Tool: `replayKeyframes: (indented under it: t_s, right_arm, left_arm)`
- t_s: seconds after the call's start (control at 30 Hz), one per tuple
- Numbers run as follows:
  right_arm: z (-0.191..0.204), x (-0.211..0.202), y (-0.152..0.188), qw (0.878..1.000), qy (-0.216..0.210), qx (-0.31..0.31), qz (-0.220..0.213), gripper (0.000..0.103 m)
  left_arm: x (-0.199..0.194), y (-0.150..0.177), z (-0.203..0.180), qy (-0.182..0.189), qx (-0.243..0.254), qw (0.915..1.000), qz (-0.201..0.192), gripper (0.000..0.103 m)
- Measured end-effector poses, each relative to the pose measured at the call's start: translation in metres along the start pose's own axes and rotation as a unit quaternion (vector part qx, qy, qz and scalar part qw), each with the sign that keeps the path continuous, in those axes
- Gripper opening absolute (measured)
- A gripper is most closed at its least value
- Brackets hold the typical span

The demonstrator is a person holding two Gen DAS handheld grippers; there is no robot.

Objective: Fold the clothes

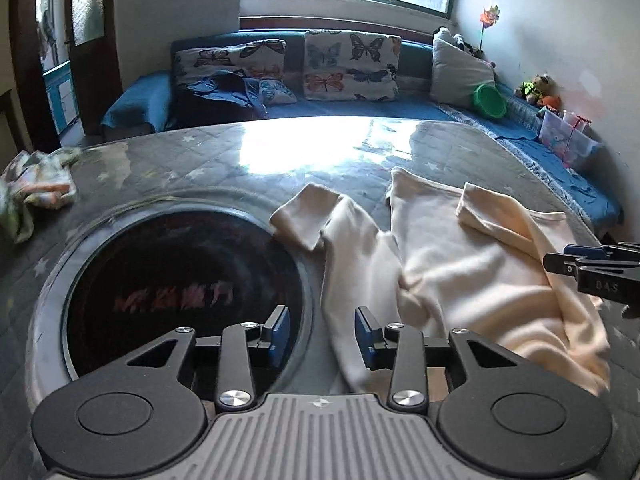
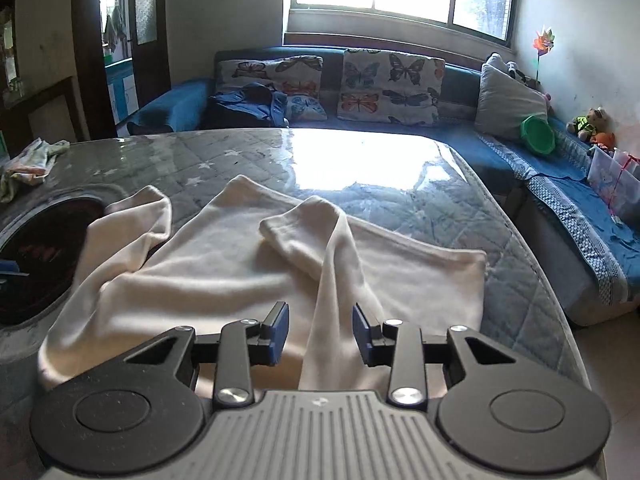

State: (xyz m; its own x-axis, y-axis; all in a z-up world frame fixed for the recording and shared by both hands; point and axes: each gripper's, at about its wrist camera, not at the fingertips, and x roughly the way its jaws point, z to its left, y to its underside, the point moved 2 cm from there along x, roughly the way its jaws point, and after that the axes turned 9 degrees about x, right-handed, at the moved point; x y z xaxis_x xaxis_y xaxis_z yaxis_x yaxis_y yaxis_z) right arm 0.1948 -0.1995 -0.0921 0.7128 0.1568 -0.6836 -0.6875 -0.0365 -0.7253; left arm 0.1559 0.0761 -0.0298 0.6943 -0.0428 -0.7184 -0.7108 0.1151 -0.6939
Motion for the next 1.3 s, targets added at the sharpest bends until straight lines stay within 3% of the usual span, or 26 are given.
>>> replayKeyframes:
  t_s: [0.23,0.3,0.33,0.37,0.4,0.43,0.57,0.97,1.3]
  right_arm:
    - [0.0,0.03,-0.005,1.0,0.007,-0.01,0.017,0.031]
    - [-0.002,0.036,-0.005,1.0,0.01,-0.011,0.021,0.016]
    - [-0.002,0.037,-0.004,1.0,0.014,-0.013,0.021,0.014]
    - [-0.004,0.036,-0.003,1.0,0.016,-0.013,0.019,0.01]
    - [-0.006,0.034,-0.003,1.0,0.018,-0.012,0.017,0.006]
    - [-0.008,0.032,-0.003,1.0,0.019,-0.011,0.014,0.005]
    - [-0.02,0.012,-0.002,0.999,0.037,-0.014,-0.007,0.003]
    - [-0.077,-0.065,0.034,0.994,0.103,0.024,-0.034,0.003]
    - [-0.077,-0.092,0.085,0.995,0.089,0.04,0.006,0.003]
  left_arm:
    - [0.047,-0.022,0.0,-0.016,0.004,0.9997,0.017,0.047]
    - [0.057,-0.024,0.001,-0.024,0.003,0.9995,0.021,0.045]
    - [0.061,-0.023,0.001,-0.023,0.004,0.9995,0.022,0.044]
    - [0.065,-0.023,0.0,-0.021,0.006,0.9995,0.021,0.038]
    - [0.067,-0.023,0.0,-0.018,0.011,0.9996,0.02,0.021]
    - [0.069,-0.022,-0.001,-0.017,0.014,0.9996,0.02,0.011]
    - [0.067,-0.017,0.0,-0.027,0.022,0.9994,0.009,0.003]
    - [0.011,0.013,0.036,-0.073,0.0,0.9972,-0.019,0.002]
    - [-0.058,0.067,0.069,-0.103,-0.022,0.9938,-0.034,0.002]
